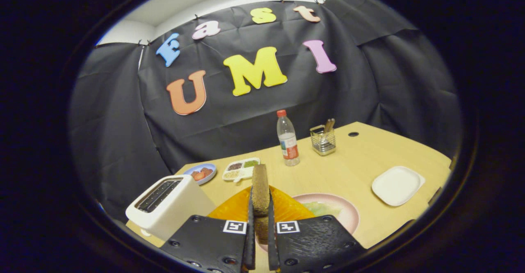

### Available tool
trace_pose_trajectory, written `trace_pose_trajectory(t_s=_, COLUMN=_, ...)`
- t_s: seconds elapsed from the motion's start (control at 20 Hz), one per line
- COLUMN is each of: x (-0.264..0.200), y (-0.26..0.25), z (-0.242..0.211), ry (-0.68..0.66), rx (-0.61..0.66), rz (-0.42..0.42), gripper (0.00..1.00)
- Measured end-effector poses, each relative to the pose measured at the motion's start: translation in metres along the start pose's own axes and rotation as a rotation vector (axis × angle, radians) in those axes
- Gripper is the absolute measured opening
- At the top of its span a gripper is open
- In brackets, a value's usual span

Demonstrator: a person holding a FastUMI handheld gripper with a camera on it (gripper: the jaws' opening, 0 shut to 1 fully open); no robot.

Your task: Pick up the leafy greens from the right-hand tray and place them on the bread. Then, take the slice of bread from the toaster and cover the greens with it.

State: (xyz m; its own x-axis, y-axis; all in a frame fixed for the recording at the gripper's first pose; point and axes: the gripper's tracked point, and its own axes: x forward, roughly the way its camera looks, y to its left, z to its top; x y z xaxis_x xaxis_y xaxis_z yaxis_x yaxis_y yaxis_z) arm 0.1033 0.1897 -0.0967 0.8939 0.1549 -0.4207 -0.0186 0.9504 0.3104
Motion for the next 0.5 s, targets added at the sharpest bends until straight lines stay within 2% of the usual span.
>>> trace_pose_trajectory(t_s=0.5, x=0.019, y=-0.031, z=-0.04, ry=0.077, rx=0.12, rz=-0.002, gripper=0.12)
